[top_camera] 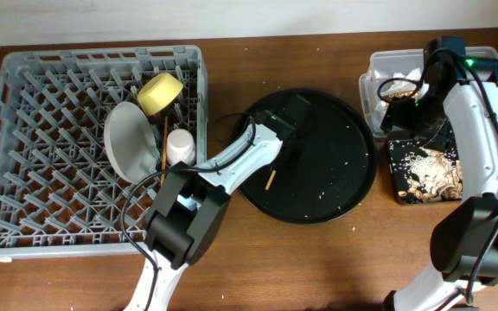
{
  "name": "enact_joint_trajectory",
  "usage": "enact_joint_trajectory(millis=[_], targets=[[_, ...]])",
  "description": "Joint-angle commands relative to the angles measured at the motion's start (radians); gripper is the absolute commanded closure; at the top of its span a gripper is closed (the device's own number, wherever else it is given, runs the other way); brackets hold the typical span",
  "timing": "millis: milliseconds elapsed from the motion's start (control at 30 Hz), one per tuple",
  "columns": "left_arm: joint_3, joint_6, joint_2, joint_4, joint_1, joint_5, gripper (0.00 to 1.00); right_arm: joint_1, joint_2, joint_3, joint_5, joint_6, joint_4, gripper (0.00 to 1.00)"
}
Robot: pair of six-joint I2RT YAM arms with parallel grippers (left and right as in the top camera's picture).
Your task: Sort waste into correct bins and load items into the dishwasher rack
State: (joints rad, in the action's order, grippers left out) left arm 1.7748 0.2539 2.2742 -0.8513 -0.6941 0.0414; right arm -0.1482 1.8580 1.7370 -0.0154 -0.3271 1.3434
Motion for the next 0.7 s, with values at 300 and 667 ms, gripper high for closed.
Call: enact_joint_trajectory(millis=[300,667], targets=[[0.377,0.029,-0.245,-0.837,0.449,0.080,0.99,-0.002,0.001,0.007,0.011,0.009,-0.023,0.11],[0.143,0.029,-0.245,-0.811,0.455,0.139,0.18,-0.002,0.001,0.007,0.011,0.009,-0.012,0.10]])
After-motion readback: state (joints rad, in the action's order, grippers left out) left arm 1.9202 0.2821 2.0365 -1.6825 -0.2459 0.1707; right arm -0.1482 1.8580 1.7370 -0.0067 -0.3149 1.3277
